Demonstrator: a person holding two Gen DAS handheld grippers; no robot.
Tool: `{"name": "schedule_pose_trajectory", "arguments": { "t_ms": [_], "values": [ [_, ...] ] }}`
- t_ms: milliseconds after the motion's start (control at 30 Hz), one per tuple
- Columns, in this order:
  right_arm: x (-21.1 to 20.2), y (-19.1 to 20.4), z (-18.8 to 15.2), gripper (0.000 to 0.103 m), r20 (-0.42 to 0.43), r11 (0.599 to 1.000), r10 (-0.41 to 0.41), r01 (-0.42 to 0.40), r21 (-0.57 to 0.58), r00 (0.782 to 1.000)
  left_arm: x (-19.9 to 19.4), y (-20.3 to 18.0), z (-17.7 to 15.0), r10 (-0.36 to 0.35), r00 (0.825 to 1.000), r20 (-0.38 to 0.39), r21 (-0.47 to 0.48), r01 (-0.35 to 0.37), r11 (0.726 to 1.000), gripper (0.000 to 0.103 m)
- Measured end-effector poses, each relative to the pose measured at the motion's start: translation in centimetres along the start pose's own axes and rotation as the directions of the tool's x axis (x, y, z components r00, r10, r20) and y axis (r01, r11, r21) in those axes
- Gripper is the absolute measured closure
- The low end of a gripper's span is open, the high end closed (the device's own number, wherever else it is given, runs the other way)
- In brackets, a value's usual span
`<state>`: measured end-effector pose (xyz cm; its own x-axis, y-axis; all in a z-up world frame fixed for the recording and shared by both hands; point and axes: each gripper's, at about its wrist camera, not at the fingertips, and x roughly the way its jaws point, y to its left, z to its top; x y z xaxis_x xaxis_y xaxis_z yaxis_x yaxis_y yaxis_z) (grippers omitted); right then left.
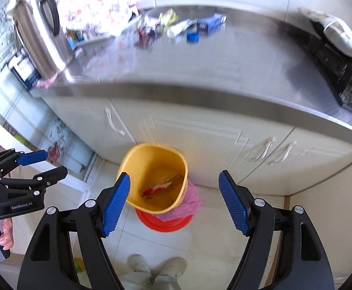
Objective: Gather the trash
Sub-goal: 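Raise both tools back over the counter toward the foil wrapper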
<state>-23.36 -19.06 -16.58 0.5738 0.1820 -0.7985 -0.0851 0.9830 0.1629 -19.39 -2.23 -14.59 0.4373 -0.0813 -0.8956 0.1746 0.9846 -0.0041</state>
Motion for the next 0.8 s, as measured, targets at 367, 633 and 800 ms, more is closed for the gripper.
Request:
{"name": "schedule_pose_trajectory", "arguments": {
  "t_ms": [367, 633, 800],
  "values": [
    [-1.5, -0.8, 7.5, 0.027, 0.107, 0.999, -0.034, 0.030, 0.043, 0.994, -1.1, 0.9, 7.7, -0.010, 0.996, 0.094, 0.021, 0.009, 1.000, 0.034],
    [1.0, -1.7, 14.2, 0.027, 0.150, 0.992, -0.083, 0.068, 0.102, 0.985, 1.2, 3.8, 15.2, -0.018, 0.993, 0.114, 0.015, 0.017, 1.000, 0.034],
    [3.2, -2.0, 17.9, 0.027, 0.160, 0.988, -0.101, 0.080, 0.128, 0.982, 3.1, 5.3, 19.3, -0.011, 0.994, 0.112, -0.003, 0.011, 1.000, 0.034]
  ]
}}
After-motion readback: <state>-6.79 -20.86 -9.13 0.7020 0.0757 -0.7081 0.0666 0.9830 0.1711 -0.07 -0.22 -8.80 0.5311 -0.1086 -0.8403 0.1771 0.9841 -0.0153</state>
